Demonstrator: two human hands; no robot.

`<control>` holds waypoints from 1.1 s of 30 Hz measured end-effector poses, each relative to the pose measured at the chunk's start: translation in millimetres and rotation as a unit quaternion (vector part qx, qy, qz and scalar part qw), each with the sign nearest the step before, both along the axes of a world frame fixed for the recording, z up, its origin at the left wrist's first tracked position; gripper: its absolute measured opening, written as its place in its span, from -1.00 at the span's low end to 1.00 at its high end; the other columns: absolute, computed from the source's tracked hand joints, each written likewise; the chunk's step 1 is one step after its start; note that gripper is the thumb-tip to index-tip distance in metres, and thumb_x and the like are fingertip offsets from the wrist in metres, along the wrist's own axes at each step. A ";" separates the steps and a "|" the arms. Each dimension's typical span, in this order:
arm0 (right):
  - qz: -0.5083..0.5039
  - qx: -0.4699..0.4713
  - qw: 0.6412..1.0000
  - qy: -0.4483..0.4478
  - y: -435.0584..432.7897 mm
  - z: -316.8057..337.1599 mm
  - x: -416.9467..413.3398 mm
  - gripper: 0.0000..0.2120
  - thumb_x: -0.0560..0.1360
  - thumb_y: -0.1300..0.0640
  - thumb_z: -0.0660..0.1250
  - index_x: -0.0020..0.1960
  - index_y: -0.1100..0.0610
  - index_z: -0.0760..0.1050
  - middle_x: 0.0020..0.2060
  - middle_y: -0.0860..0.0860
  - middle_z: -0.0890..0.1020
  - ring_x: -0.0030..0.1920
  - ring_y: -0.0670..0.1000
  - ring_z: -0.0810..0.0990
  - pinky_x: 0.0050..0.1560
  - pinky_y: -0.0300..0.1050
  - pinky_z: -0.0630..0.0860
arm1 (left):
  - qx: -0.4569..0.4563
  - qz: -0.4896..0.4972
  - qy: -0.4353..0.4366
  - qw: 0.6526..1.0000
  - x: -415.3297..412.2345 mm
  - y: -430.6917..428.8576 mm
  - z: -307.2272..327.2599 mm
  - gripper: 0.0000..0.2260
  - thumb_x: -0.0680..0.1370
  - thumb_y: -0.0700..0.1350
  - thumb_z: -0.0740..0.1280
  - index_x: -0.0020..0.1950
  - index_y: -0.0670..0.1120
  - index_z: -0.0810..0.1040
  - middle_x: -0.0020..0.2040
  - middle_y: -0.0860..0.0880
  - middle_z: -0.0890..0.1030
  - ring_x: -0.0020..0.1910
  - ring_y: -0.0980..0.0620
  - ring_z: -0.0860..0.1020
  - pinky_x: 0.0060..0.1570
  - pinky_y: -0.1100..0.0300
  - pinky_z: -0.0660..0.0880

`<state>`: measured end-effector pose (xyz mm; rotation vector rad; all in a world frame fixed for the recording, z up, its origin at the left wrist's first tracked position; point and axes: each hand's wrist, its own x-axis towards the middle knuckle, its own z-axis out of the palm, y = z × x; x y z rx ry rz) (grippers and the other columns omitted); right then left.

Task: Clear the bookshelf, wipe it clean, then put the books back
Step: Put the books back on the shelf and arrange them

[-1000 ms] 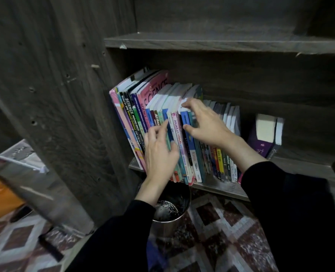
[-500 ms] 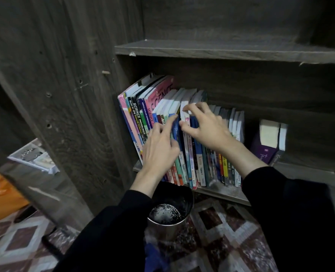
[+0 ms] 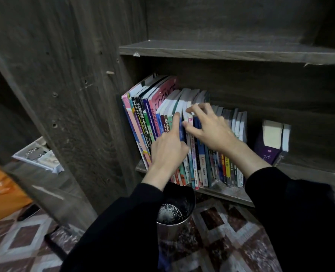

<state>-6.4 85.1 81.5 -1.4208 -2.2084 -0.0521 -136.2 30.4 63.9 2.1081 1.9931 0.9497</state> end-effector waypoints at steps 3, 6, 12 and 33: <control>0.000 -0.011 1.000 -0.014 1.6 0.3 1.0 -0.59 0.57 -0.26 0.08 0.31 -0.07 0.27 0.33 0.03 0.31 0.12 0.26 0.51 0.04 0.05 0.34 | 0.017 0.020 -0.005 1.000 -8.9 -19.5 -12.0 -0.33 0.52 -0.20 0.22 0.55 0.05 -0.04 -0.33 -0.07 0.56 -0.36 -0.09 0.55 -0.34 0.08 0.50; 0.004 -0.014 1.000 -0.012 1.0 0.3 -0.6 -0.58 0.57 -0.27 0.06 0.31 -0.06 0.27 0.33 0.04 0.30 0.12 0.27 0.51 0.09 0.10 0.37 | 0.087 0.024 -0.029 0.996 -14.3 -51.5 -28.0 -0.46 0.56 -0.08 0.22 0.50 0.05 0.11 -0.03 -0.11 0.59 -0.07 -0.15 0.58 -0.18 0.04 0.47; 0.003 -0.023 1.000 -0.015 0.5 1.6 -1.6 -0.54 0.56 -0.30 0.04 0.33 -0.07 0.25 0.35 0.04 0.29 0.14 0.29 0.52 0.12 0.13 0.39 | 0.151 0.006 -0.192 0.970 -7.5 -62.1 -50.6 -0.50 0.53 0.09 0.34 0.34 0.18 0.13 0.16 -0.16 0.56 0.04 -0.16 0.59 0.00 -0.04 0.54; 0.072 -0.148 0.986 -0.003 -0.2 11.6 13.0 -0.26 0.50 -0.12 0.36 0.53 -0.16 0.01 0.56 -0.07 0.02 0.47 0.09 0.25 0.41 0.16 0.20 | 0.320 0.058 -0.206 0.923 -25.2 -114.4 12.5 -0.80 0.51 -0.13 0.34 0.09 0.03 0.43 -0.31 0.14 0.53 -0.28 0.07 0.57 -0.44 0.27 0.45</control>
